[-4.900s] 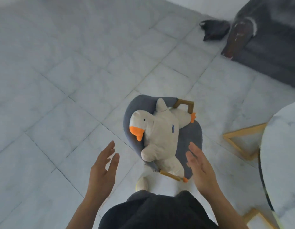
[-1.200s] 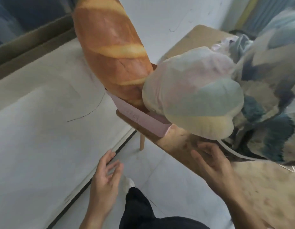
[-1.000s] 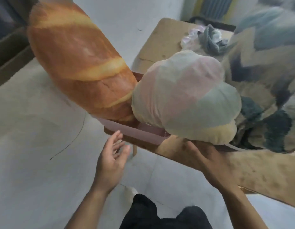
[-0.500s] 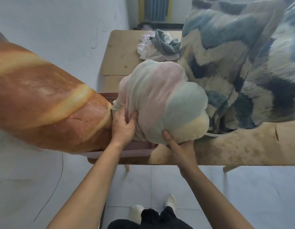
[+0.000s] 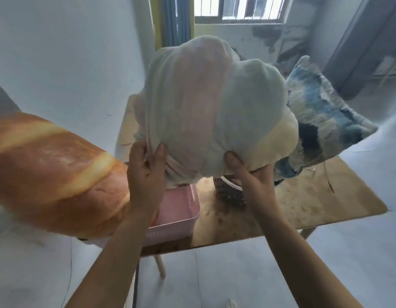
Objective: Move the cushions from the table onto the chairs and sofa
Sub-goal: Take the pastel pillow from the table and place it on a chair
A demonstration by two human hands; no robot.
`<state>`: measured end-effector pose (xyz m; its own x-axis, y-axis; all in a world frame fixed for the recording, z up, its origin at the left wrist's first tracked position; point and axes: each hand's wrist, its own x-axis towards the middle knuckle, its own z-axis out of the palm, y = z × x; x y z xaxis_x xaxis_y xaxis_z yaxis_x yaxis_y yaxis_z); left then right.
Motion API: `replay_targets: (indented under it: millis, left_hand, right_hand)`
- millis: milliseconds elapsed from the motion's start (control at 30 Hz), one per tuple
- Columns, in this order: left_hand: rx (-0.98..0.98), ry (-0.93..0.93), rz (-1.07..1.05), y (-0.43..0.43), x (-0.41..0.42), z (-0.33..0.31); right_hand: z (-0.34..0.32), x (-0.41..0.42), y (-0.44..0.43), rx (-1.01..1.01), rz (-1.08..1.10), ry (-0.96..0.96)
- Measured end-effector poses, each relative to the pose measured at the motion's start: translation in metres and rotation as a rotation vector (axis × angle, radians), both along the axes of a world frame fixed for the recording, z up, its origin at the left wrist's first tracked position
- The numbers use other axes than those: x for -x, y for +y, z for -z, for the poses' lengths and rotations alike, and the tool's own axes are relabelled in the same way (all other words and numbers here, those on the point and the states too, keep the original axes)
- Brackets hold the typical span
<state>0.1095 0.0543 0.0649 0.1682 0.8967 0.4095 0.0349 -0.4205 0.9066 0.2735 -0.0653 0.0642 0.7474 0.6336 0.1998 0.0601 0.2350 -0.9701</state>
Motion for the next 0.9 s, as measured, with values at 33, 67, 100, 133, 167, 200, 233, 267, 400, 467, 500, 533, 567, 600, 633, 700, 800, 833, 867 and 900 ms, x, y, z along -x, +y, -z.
replay_targets:
  millis: [33,67,100,133,167,200,233,267,400,467,500,533,567,600,633,700,800,833,867,900]
  left_hand:
    - [-0.033,-0.010,0.043,-0.003,-0.003,-0.007]
    - [-0.076,-0.016,0.094,-0.008,-0.006,-0.013]
    - [-0.129,-0.018,0.148,-0.015,-0.010,-0.018]
    - [-0.191,-0.025,0.200,-0.024,-0.015,-0.022]
    - [-0.254,-0.036,0.248,-0.034,-0.019,-0.024]
    - [-0.310,-0.047,0.294,-0.046,-0.024,-0.024]
    - [-0.353,-0.059,0.345,-0.059,-0.029,-0.022]
    - [-0.374,-0.073,0.406,-0.074,-0.034,-0.020]
    - [-0.336,-0.097,0.698,-0.150,-0.056,-0.008]
    - [-0.326,-0.103,0.829,-0.194,-0.066,-0.006]
    - [-0.340,-0.098,0.876,-0.217,-0.071,-0.005]
    - [-0.353,-0.089,0.915,-0.241,-0.075,-0.004]
    - [-0.354,-0.077,0.953,-0.267,-0.079,-0.004]
    - [-0.348,-0.070,0.992,-0.292,-0.083,-0.003]
    - [-0.342,-0.068,1.033,-0.317,-0.087,-0.001]
    - [-0.328,-0.062,1.125,-0.368,-0.096,0.005]
    - [-0.294,-0.021,1.263,-0.449,-0.112,0.015]
    - [-0.272,0.001,1.300,-0.476,-0.116,0.018]
    - [-0.248,0.022,1.331,-0.504,-0.121,0.019]
    - [-0.229,0.046,1.357,-0.531,-0.127,0.021]
  right_hand:
    - [-0.004,0.003,-0.013,-0.025,0.039,0.006]
    - [-0.005,0.007,-0.027,-0.042,0.083,0.010]
    - [-0.006,0.012,-0.043,-0.043,0.137,0.031]
    - [-0.003,0.017,-0.059,-0.033,0.203,0.059]
    - [0.002,0.022,-0.075,-0.013,0.275,0.080]
    - [0.009,0.027,-0.093,0.005,0.338,0.087]
    - [0.014,0.034,-0.112,0.015,0.390,0.090]
    - [0.021,0.042,-0.133,0.015,0.432,0.101]
    - [0.036,0.083,-0.220,-0.037,0.611,0.198]
    - [0.039,0.102,-0.263,-0.074,0.749,0.242]
    - [0.039,0.110,-0.284,-0.099,0.813,0.265]
    - [0.040,0.116,-0.305,-0.124,0.875,0.290]
    - [0.041,0.122,-0.325,-0.151,0.936,0.314]
    - [0.043,0.127,-0.345,-0.180,0.993,0.326]
    - [0.045,0.131,-0.366,-0.205,1.046,0.333]
    - [0.050,0.138,-0.408,-0.248,1.145,0.331]
    - [0.060,0.142,-0.475,-0.291,1.259,0.342]
    - [0.062,0.142,-0.499,-0.296,1.290,0.352]
    - [0.064,0.141,-0.522,-0.300,1.319,0.357]
    - [0.065,0.139,-0.545,-0.310,1.349,0.359]
